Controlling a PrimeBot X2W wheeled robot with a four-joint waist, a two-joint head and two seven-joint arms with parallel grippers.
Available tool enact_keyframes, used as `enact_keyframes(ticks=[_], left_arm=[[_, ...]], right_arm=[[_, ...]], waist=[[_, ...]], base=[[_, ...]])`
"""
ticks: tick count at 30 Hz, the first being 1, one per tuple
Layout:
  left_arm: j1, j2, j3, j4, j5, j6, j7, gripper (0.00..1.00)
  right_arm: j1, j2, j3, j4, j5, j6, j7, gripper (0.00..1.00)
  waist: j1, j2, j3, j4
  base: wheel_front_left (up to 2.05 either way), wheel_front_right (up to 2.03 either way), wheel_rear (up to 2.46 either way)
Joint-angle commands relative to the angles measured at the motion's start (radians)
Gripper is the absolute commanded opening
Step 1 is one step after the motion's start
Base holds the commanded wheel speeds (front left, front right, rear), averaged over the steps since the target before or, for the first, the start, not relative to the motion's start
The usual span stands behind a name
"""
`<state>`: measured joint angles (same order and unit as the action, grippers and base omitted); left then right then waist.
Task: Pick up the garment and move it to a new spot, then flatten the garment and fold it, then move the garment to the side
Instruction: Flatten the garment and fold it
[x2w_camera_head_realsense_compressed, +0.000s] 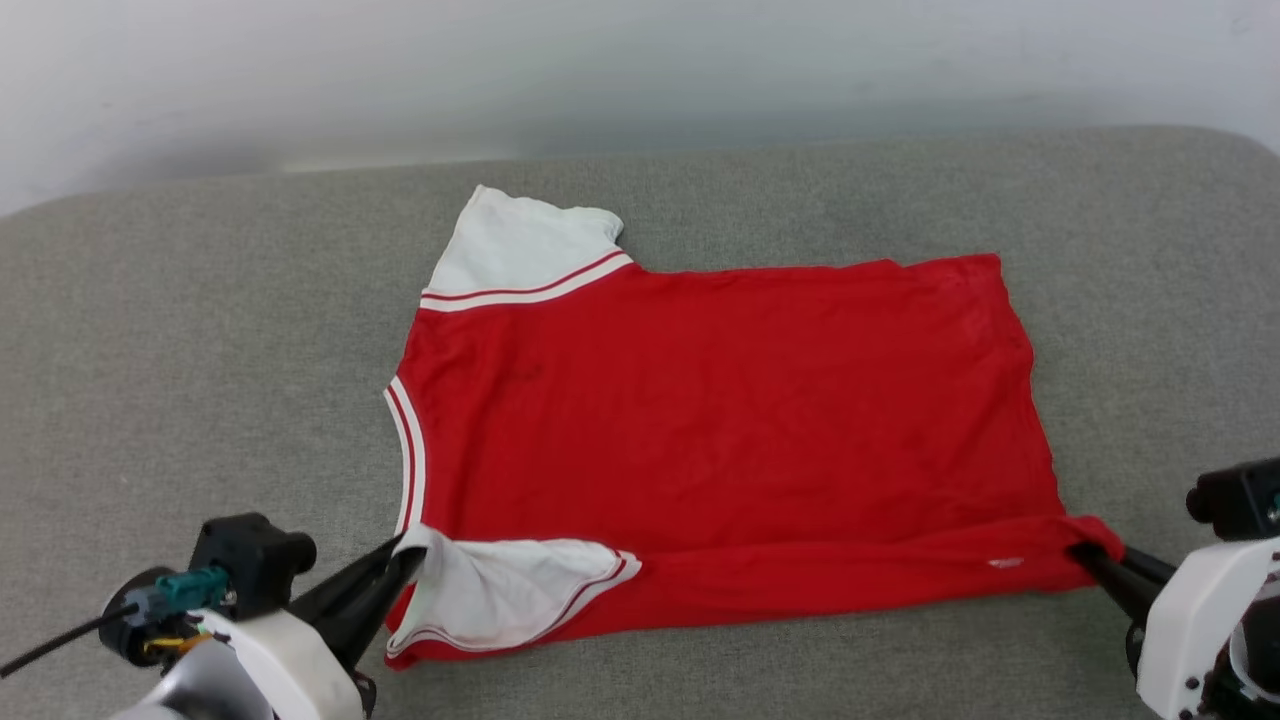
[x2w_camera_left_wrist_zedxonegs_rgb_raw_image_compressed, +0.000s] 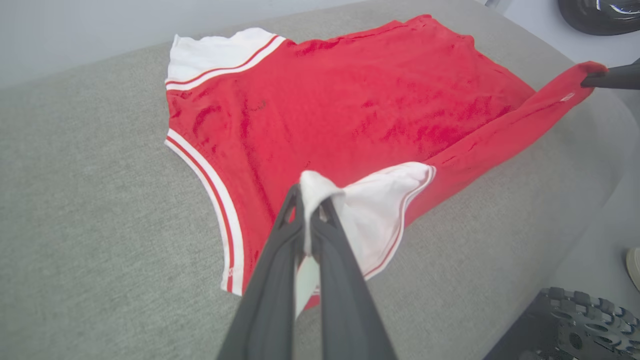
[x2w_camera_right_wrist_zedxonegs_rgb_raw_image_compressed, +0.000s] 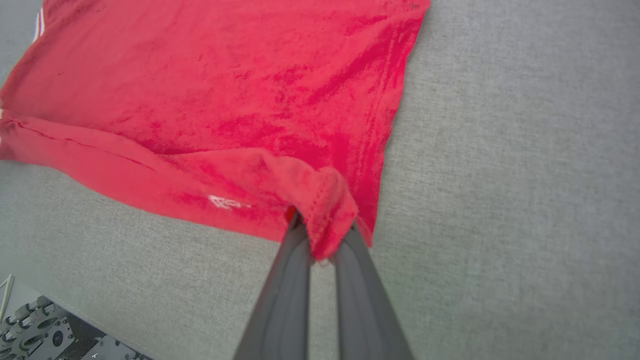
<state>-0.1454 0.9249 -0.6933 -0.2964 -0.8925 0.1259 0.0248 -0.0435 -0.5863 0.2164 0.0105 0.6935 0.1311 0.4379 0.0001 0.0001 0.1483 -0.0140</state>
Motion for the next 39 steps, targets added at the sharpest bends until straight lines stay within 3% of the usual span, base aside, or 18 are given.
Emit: enact_keyframes(ticks=[1,11,19,20,21,22,27,30,39], left_arm=[[-0.030,-0.010,0.010,0.011,0.008,-0.009,0.003,0.00],[-0.214,-0.064,0.027,0.162,0.033,-0.080,0.021,0.00],[-0.290,-0.145,-0.011,0.340,0.059,-0.110,0.026,0.00],[-0.293,-0.156,-0.014,0.362,0.064,-0.105,0.020,0.04],[-0.297,-0.166,-0.016,0.386,0.079,-0.096,0.004,0.46],[-0.296,-0.178,-0.019,0.409,0.084,-0.088,-0.009,1.00],[-0.266,-0.250,-0.004,0.486,0.055,-0.074,-0.079,1.00],[-0.247,-0.263,0.016,0.503,0.032,-0.055,-0.106,1.00],[-0.115,-0.270,0.061,0.432,-0.044,0.076,-0.095,1.00]], right_arm=[[-0.028,0.015,-0.014,0.007,-0.011,-0.001,0.010,0.00],[-0.189,0.082,-0.024,0.065,-0.106,-0.001,0.092,0.00],[-0.249,0.113,0.000,0.129,-0.152,-0.001,0.113,0.00],[-0.251,0.114,0.004,0.137,-0.157,-0.001,0.115,0.15],[-0.255,0.117,0.010,0.146,-0.162,-0.001,0.115,1.00],[-0.259,0.118,0.013,0.147,-0.171,-0.001,0.102,1.00],[-0.246,0.127,0.011,0.164,-0.199,-0.001,0.077,1.00],[-0.223,0.128,0.003,0.151,-0.210,-0.001,0.073,1.00],[-0.122,0.183,-0.092,0.086,-0.294,-0.001,0.101,1.00]], waist=[[-0.0001,-0.0001,0.039,-0.002],[-0.0001,-0.0001,0.167,-0.003],[-0.0001,-0.0001,0.188,0.001],[-0.0001,-0.0001,0.185,0.001],[-0.0001,-0.0001,0.180,0.001],[-0.0001,-0.0001,0.175,0.001],[-0.0001,-0.0001,0.130,0.007],[-0.0001,-0.0001,0.094,0.010],[-0.0001,-0.0001,0.001,0.014]], base=[[0.00,0.00,0.00],[0.00,0.00,0.00],[0.00,0.00,0.00],[0.00,0.00,0.00],[0.00,0.00,0.00],[0.00,0.00,0.00],[0.00,0.00,0.00],[0.00,0.00,0.00],[0.00,0.00,0.00]])
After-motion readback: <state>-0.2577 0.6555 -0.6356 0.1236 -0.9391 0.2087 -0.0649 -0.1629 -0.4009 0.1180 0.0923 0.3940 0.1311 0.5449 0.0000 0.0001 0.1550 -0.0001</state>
